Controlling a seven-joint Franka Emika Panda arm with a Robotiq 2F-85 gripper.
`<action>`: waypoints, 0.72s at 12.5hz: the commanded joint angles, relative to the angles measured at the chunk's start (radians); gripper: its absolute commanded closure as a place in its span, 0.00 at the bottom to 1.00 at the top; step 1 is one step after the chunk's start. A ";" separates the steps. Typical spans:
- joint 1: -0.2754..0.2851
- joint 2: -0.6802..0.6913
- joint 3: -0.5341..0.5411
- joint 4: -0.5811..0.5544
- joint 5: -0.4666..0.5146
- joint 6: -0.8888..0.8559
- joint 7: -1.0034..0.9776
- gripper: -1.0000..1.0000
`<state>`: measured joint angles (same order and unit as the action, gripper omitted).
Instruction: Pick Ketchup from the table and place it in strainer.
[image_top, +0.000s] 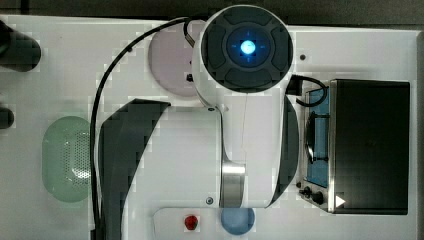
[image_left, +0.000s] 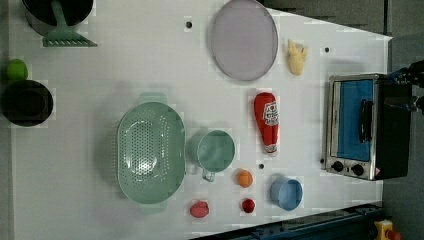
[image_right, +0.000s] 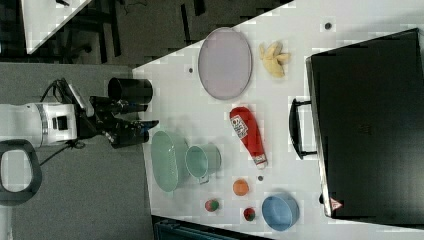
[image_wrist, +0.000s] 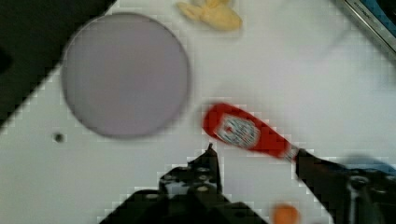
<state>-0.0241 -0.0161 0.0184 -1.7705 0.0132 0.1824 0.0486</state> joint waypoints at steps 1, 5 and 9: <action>-0.100 -0.128 0.035 0.007 0.036 -0.183 0.005 0.21; -0.099 -0.105 0.042 -0.019 0.036 -0.150 -0.046 0.00; -0.097 -0.048 0.050 -0.098 0.036 -0.050 -0.392 0.00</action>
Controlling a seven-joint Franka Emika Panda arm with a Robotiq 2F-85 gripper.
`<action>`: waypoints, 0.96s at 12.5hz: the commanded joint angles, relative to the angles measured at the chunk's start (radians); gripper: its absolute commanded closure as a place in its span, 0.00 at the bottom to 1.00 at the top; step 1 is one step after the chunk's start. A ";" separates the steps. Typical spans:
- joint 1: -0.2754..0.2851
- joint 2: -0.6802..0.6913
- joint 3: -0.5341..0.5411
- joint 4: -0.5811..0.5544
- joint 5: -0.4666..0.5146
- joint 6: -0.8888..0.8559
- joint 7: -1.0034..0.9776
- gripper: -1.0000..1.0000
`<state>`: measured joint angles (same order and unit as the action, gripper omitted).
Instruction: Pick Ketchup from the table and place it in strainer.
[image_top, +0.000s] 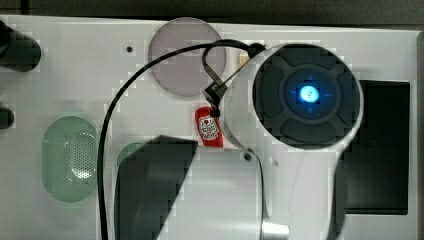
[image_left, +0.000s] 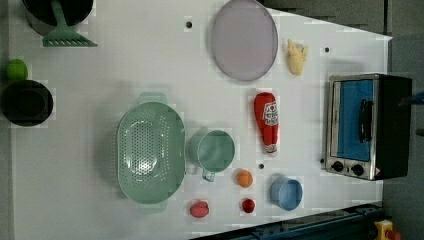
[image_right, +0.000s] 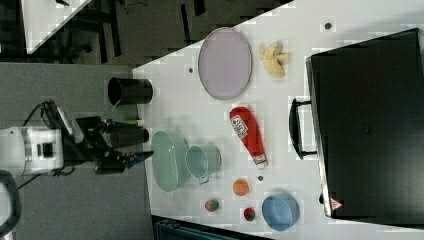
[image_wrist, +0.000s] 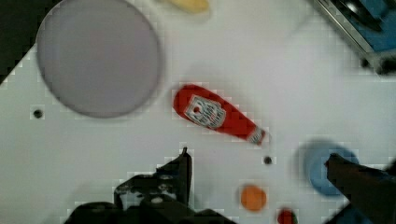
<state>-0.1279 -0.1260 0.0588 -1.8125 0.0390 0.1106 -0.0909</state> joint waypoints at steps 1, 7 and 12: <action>0.008 0.079 0.011 -0.079 0.010 0.054 -0.356 0.00; 0.014 0.158 0.034 -0.259 0.010 0.377 -0.973 0.00; 0.019 0.232 0.047 -0.416 0.010 0.615 -1.012 0.00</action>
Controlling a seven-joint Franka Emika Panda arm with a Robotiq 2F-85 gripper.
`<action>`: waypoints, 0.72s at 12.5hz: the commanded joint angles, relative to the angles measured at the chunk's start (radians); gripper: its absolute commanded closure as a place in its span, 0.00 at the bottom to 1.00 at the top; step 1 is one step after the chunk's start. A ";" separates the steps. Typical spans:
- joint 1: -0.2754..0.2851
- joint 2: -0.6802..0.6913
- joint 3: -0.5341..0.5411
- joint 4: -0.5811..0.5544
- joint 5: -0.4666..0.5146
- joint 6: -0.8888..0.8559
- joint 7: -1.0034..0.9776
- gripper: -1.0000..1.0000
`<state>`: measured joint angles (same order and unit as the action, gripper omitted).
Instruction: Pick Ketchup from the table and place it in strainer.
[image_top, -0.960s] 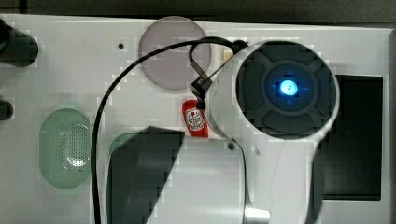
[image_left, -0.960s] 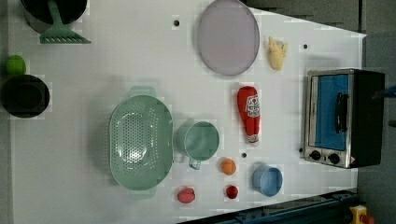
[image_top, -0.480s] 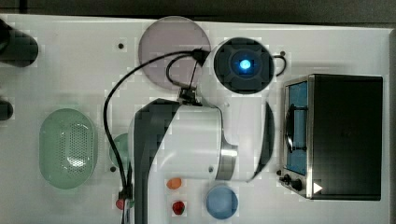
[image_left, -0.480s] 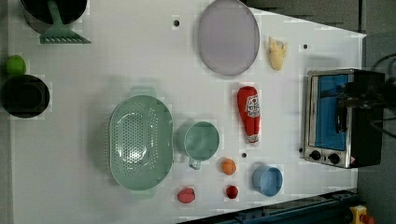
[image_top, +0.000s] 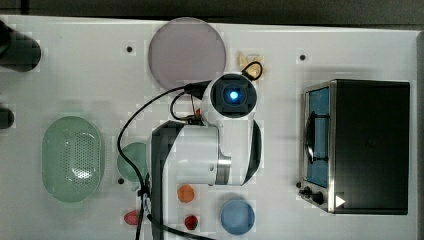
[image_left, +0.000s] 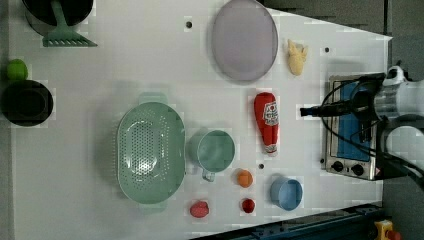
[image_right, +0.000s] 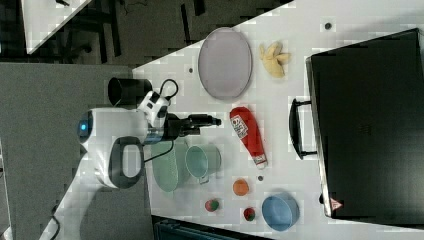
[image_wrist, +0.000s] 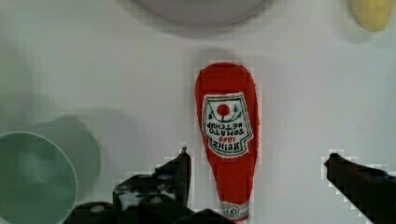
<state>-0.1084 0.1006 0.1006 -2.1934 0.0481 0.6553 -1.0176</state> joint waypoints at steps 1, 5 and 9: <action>-0.001 0.026 0.008 -0.053 -0.001 0.097 -0.085 0.00; 0.002 0.113 0.009 -0.095 -0.098 0.211 -0.059 0.00; 0.013 0.198 0.012 -0.124 -0.098 0.315 -0.053 0.00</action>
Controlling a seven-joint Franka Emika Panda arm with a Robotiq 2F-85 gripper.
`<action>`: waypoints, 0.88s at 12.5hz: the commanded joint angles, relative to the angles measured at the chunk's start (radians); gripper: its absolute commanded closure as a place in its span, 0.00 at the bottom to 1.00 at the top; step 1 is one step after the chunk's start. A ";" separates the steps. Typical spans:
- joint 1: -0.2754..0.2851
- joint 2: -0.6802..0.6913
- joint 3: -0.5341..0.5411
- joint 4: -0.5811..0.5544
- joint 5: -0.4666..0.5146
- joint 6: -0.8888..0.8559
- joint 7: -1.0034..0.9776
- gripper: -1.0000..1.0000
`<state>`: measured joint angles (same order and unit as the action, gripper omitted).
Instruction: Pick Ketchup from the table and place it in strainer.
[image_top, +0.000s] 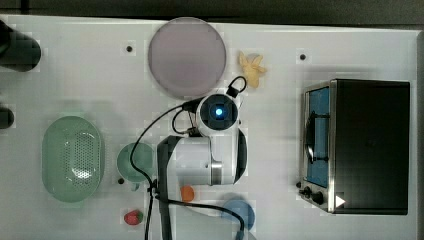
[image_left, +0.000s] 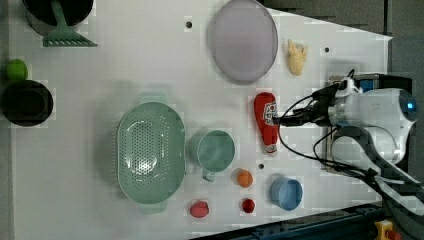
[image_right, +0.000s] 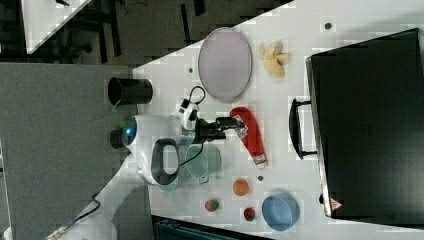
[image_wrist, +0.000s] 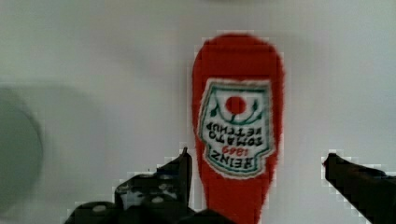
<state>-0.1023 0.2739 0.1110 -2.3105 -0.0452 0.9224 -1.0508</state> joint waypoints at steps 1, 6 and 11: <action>0.011 0.044 0.002 -0.014 -0.004 0.085 -0.010 0.00; 0.016 0.127 -0.002 -0.045 -0.004 0.187 0.037 0.04; 0.017 0.112 0.000 -0.039 -0.004 0.194 0.037 0.39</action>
<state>-0.0828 0.3872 0.1066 -2.3496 -0.0511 1.1025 -1.0420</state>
